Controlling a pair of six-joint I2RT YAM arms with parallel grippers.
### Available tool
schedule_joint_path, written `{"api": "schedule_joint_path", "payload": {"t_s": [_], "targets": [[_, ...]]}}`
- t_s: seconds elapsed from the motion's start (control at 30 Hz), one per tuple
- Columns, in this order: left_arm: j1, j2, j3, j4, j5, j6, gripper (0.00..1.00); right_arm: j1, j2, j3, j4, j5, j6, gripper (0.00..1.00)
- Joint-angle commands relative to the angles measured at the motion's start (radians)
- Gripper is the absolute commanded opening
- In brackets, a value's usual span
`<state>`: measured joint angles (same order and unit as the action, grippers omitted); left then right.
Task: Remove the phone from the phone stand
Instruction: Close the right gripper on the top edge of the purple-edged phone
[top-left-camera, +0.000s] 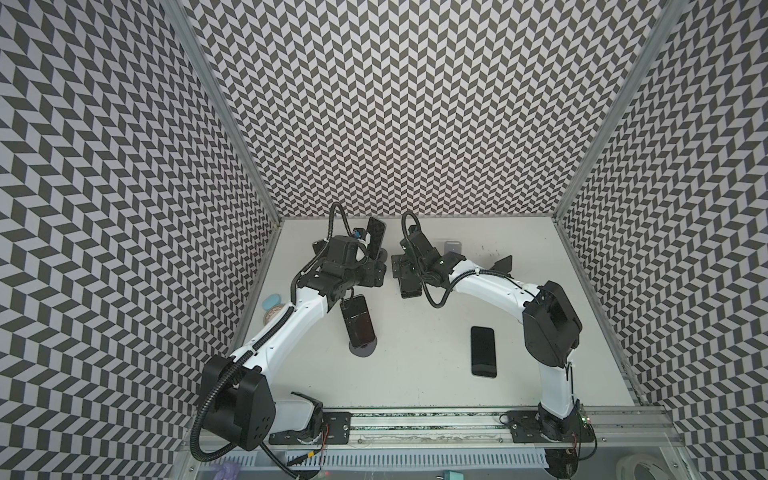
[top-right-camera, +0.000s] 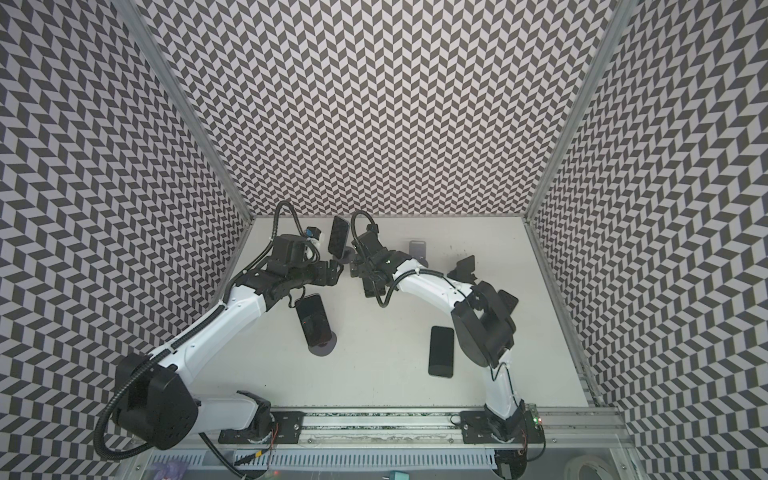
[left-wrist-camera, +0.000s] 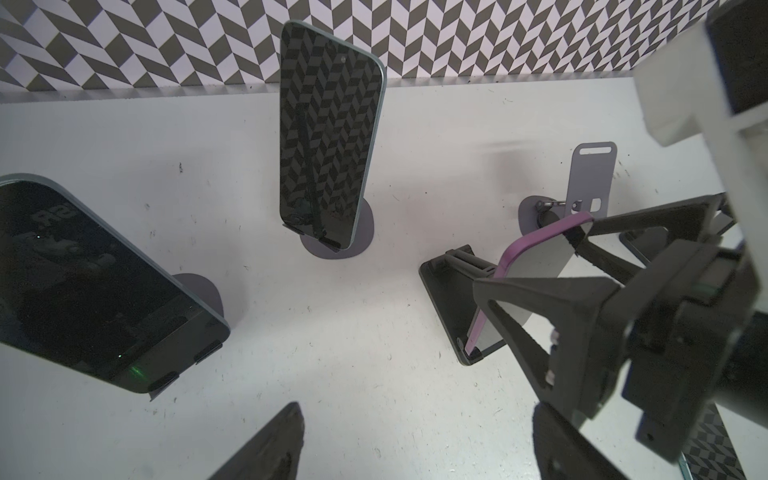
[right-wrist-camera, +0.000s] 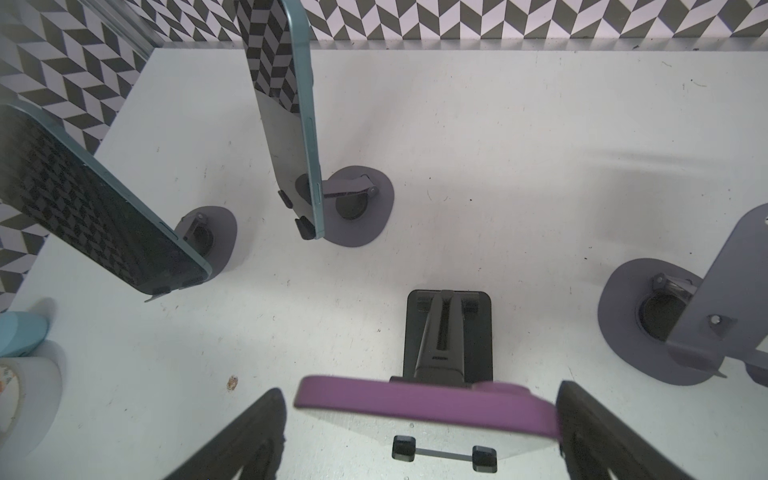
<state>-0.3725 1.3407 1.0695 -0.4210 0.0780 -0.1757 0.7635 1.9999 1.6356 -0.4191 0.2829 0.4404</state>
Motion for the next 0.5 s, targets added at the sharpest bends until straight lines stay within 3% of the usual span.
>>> {"api": "schedule_joint_path", "payload": {"t_s": [0.0, 0.47], "targets": [[0.006, 0.000, 0.032, 0.012, 0.016, 0.011, 0.86, -0.005, 0.029, 0.035, 0.008, 0.017, -0.017, 0.98], [0.009, -0.002, 0.030, 0.013, 0.031, 0.005, 0.86, -0.007, 0.066, 0.049, -0.001, 0.030, -0.017, 0.94]]}}
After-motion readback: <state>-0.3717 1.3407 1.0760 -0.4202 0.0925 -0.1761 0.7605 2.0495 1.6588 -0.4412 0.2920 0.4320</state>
